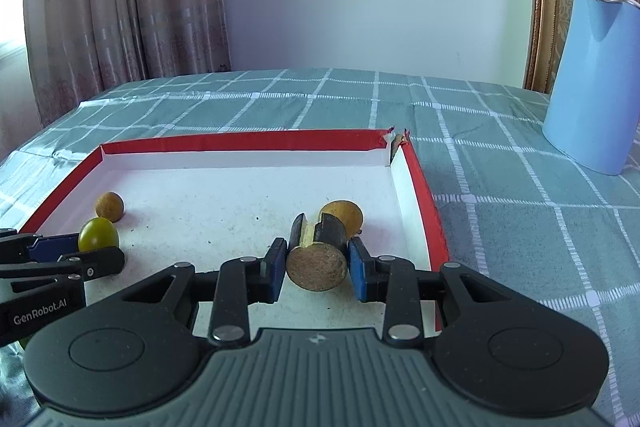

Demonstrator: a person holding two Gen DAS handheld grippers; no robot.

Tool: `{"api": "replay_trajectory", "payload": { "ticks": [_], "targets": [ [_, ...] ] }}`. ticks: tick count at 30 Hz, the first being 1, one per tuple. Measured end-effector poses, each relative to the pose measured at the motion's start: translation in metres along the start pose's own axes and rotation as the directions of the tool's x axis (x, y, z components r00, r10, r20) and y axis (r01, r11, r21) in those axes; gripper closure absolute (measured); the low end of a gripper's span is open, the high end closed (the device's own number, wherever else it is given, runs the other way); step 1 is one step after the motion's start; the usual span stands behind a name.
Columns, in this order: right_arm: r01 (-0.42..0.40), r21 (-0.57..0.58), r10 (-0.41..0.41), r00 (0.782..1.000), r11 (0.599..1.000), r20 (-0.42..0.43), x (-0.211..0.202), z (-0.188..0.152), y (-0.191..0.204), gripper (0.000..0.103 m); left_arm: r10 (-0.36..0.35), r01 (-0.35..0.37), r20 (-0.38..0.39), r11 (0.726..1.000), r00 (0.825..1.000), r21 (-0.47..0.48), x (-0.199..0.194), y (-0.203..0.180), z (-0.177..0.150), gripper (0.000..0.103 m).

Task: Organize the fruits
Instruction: 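Lower the green tomato into the tray with the left gripper while the right carries the log in, then open the right gripper to set the log in the tray and withdraw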

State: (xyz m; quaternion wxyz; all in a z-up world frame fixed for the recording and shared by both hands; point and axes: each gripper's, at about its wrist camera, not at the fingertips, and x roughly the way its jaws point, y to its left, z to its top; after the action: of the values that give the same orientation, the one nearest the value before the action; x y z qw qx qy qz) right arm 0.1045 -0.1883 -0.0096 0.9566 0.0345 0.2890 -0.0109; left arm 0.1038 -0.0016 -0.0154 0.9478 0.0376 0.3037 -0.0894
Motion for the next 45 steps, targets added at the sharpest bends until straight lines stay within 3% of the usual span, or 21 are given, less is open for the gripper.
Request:
{"api": "replay_trajectory", "payload": {
  "ticks": [3, 10, 27, 29, 31, 39, 45],
  "targets": [
    [-0.001, 0.003, 0.001, 1.000, 1.000, -0.001, 0.000, 0.000, -0.001, 0.071, 0.007, -0.007, 0.002, 1.000, 1.000, -0.004, 0.000, 0.000, 0.000, 0.066],
    [-0.010, 0.012, 0.010, 1.000, 1.000, -0.016, 0.001, 0.000, 0.000, 0.070, 0.031, -0.031, -0.012, 0.999, 0.999, -0.032, 0.003, 0.005, -0.002, 0.031],
    [-0.004, -0.003, 0.004, 1.000, 1.000, 0.001, -0.004, -0.002, 0.004, 0.061, 0.047, -0.048, -0.022, 0.998, 0.999, -0.050, 0.005, 0.008, -0.002, 0.013],
    [-0.002, -0.001, 0.002, 1.000, 1.000, 0.006, -0.006, -0.002, 0.004, 0.052, 0.048, -0.049, -0.019, 0.997, 0.999, -0.056, 0.004, 0.009, -0.002, 0.006],
    [0.011, 0.008, -0.011, 1.000, 1.000, 0.029, -0.011, -0.003, 0.003, 0.037, 0.050, -0.051, -0.018, 0.997, 0.999, -0.056, 0.004, 0.009, -0.003, 0.006],
    [0.041, -0.027, -0.038, 0.996, 0.999, 0.082, -0.022, -0.005, 0.005, 0.036, 0.050, -0.051, -0.013, 0.997, 0.999, -0.059, 0.001, 0.011, -0.004, 0.006],
    [0.055, 0.014, -0.056, 0.986, 0.998, 0.156, -0.047, -0.012, -0.010, 0.036, 0.009, -0.005, 0.054, 0.997, 0.999, -0.073, -0.022, 0.016, -0.014, 0.000]
  ]
}}
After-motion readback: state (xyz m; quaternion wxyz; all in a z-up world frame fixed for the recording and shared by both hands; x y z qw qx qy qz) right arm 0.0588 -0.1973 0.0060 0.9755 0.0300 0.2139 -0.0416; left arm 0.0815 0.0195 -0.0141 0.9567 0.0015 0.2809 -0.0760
